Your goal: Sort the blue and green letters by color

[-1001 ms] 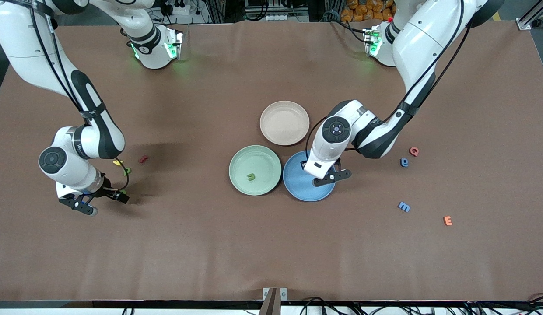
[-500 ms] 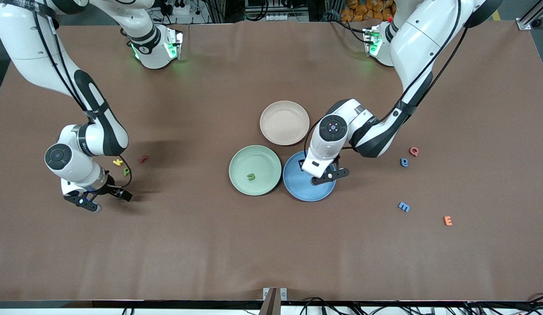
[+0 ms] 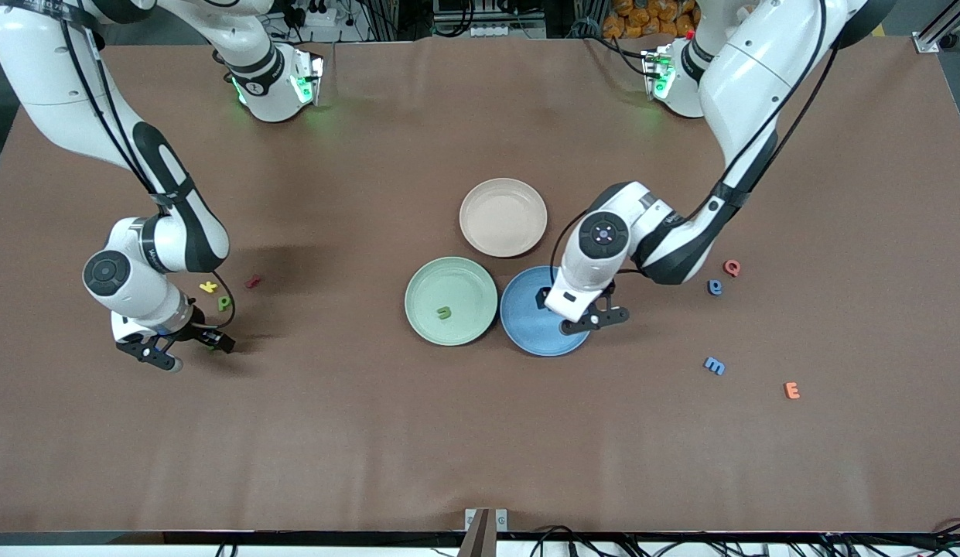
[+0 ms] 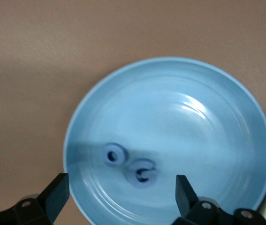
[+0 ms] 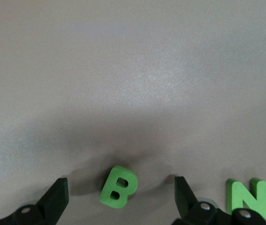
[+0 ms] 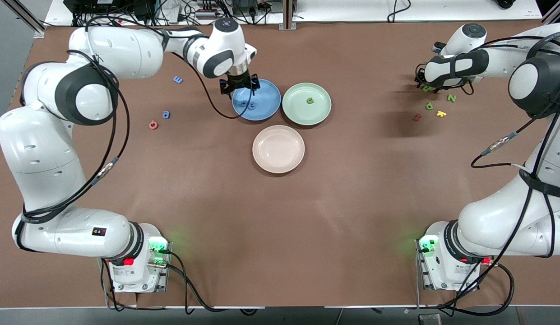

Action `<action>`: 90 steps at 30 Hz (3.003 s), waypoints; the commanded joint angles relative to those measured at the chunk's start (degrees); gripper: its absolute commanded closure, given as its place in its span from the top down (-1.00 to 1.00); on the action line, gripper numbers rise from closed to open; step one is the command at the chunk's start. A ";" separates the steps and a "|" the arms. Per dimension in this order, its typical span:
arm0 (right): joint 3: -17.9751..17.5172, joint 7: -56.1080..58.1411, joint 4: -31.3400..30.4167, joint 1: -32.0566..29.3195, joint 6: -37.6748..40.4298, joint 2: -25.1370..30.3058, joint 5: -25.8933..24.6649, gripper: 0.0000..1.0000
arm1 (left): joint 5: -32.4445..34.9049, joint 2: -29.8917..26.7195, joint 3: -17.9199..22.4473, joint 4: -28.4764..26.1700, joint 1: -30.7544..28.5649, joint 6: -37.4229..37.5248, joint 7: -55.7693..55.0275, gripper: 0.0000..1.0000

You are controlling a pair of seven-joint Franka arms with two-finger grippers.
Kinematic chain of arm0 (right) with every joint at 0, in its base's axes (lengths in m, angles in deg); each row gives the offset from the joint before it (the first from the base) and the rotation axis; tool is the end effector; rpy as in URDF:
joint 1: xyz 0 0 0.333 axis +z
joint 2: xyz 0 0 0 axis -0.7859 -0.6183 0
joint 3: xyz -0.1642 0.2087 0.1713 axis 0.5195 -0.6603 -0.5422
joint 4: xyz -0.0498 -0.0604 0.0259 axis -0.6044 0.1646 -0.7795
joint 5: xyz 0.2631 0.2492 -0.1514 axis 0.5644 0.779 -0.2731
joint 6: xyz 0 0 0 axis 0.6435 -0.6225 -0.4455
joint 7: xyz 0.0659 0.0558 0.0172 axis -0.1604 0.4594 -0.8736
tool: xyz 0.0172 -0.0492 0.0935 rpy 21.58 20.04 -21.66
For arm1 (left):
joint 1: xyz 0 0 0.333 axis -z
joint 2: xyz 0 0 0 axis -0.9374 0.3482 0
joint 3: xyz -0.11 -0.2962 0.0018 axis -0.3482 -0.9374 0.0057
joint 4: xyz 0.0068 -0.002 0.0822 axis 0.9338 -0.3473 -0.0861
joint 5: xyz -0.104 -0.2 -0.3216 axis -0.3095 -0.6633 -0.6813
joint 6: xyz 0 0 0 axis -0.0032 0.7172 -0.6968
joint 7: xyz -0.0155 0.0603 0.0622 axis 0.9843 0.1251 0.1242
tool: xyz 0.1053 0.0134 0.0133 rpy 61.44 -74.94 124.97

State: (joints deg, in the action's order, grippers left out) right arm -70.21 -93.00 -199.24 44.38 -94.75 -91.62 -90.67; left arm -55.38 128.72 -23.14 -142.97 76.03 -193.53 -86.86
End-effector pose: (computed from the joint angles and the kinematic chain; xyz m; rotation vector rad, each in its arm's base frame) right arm 0.6179 -0.0527 0.1693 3.0418 -0.6022 0.1889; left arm 0.5680 -0.3436 0.2202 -3.1193 -0.2783 0.0176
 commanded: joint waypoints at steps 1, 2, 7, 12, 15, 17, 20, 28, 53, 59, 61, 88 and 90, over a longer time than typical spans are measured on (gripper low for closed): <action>-0.33 -1.32 -2.14 -0.49 -0.42 1.85 -0.72 -0.52 | 1.59 -2.75 -0.13 -2.19 -3.06 1.11 4.83 1.00; -0.25 -1.33 -2.14 -0.49 -0.42 1.85 -0.72 -0.56 | 1.59 -3.01 -0.22 -2.54 -3.32 1.20 5.53 1.00; -0.25 -1.33 -2.06 -0.58 -0.42 1.85 -0.63 -0.67 | 1.59 -5.74 -0.22 -5.44 -6.22 1.20 11.59 1.00; -0.25 -1.41 -1.97 -0.66 -0.42 1.85 -0.54 -0.91 | 1.68 -8.63 -0.31 -8.42 -9.47 1.11 17.57 1.00; -0.33 -2.11 -1.88 -0.66 -0.42 1.85 -0.45 -0.97 | 1.68 -9.52 -0.40 -9.66 -10.88 0.94 20.03 1.00; -0.33 -3.95 -1.88 -0.49 -0.24 2.03 -0.45 -1.00 | 1.68 -9.69 -0.40 -10.19 -11.85 0.76 21.18 1.00; -0.68 -6.42 -1.70 0.04 0.46 3.25 -0.45 -1.00 | 1.68 -10.04 -0.57 -10.54 -13.69 0.76 22.50 1.00; -3.67 -13.18 -0.21 2.49 2.92 4.49 -0.10 -1.00 | 2.29 -12.59 -0.66 -16.33 -18.96 -3.80 26.01 1.00; -6.49 -44.47 7.17 22.53 3.10 1.33 0.07 -1.00 | 7.92 -12.42 -0.57 -23.28 -29.16 -8.82 28.30 1.00; -6.66 -51.85 10.77 26.66 3.18 -0.61 0.07 -1.00 | 7.92 -12.07 -0.66 -24.51 -29.16 -9.43 28.30 1.00; -7.10 -53.52 11.83 27.46 3.27 -0.96 0.07 -1.00 | 7.92 -12.07 -0.57 -25.48 -29.08 -10.48 28.39 1.00; -9.91 -64.26 15.17 34.93 5.82 -4.65 -0.28 -0.85 | 8.18 -12.86 -0.57 -31.28 -33.30 -18.31 33.14 1.00; -9.91 -63.82 15.17 34.84 5.91 -4.65 -0.19 0.29 | 8.18 -12.86 -0.57 -31.28 -33.30 -18.31 33.14 1.00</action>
State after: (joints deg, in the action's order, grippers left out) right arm -79.88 -155.65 -185.42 79.09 -89.55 -95.55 -90.59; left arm -48.72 117.10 -23.34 -172.94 43.16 -210.87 -53.72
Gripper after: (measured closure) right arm 0.722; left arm 0.000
